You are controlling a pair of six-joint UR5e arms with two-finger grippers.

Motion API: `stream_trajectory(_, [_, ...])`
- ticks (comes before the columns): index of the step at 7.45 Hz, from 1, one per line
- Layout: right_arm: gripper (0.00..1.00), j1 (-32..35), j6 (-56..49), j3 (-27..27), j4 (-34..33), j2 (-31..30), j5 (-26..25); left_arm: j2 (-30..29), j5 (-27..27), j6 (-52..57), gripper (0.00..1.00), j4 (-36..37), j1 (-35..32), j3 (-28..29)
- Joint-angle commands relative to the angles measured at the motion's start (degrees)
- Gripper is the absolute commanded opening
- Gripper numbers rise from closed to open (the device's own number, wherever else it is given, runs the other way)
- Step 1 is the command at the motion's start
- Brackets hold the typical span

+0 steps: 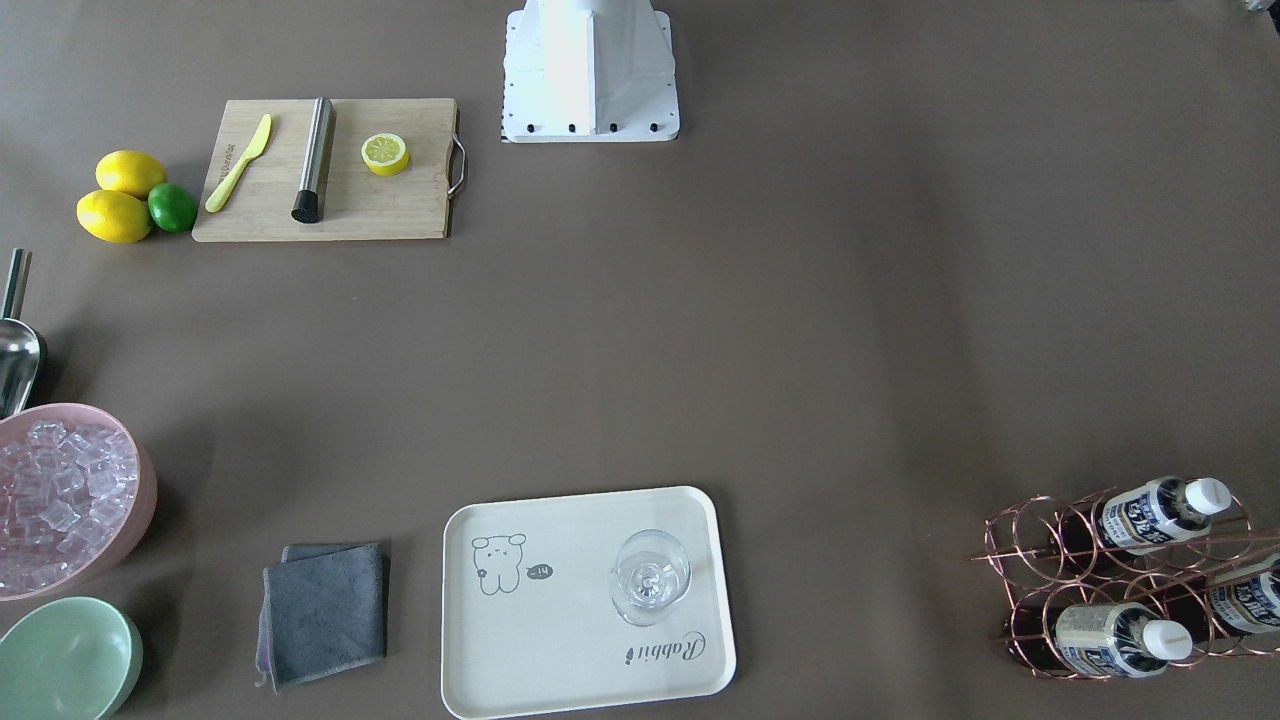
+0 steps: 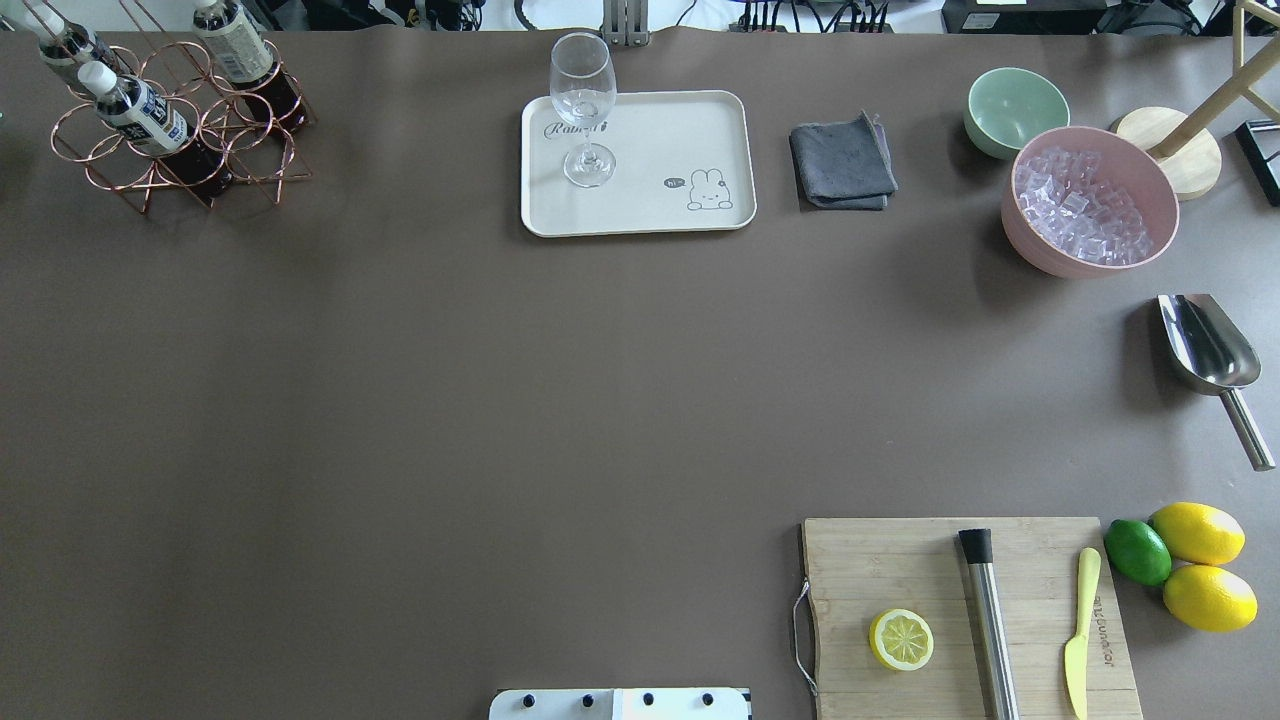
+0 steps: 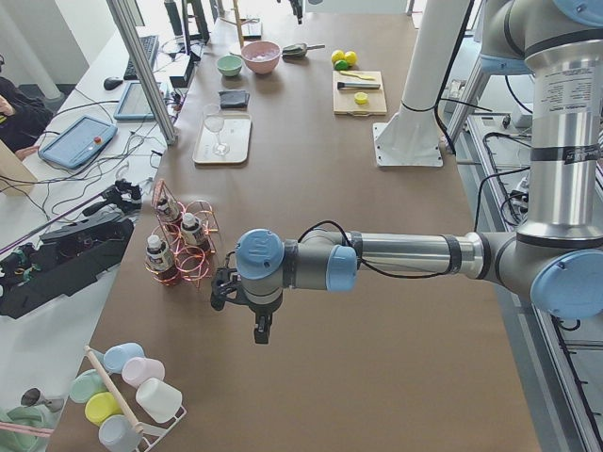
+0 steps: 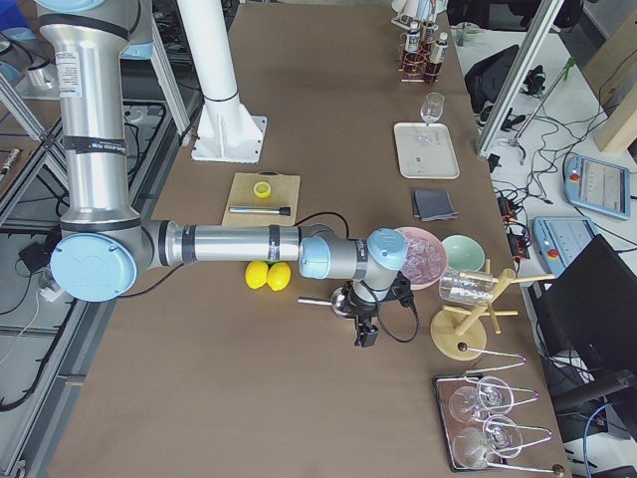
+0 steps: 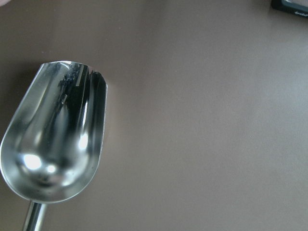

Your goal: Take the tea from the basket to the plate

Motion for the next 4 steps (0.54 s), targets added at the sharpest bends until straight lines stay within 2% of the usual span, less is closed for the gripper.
stream_trajectory(1, [1.0, 1.3, 0.0, 0.3, 0.0, -0.2, 0.2, -2.0, 0.1, 0.1, 0.98, -0.2, -0.1, 0.1])
stream_trajectory(3, [1.0, 1.8, 0.0, 0.4, 0.0, 0.0, 0.2, -2.1, 0.5, 1.0, 0.98, -0.3, -0.4, -1.3])
stream_trajectory(4, [1.0, 2.5, 0.0, 1.0, 0.1, 0.0, 0.2, -1.8, 1.1, 6.6, 0.98, -0.2, -1.7, -1.1])
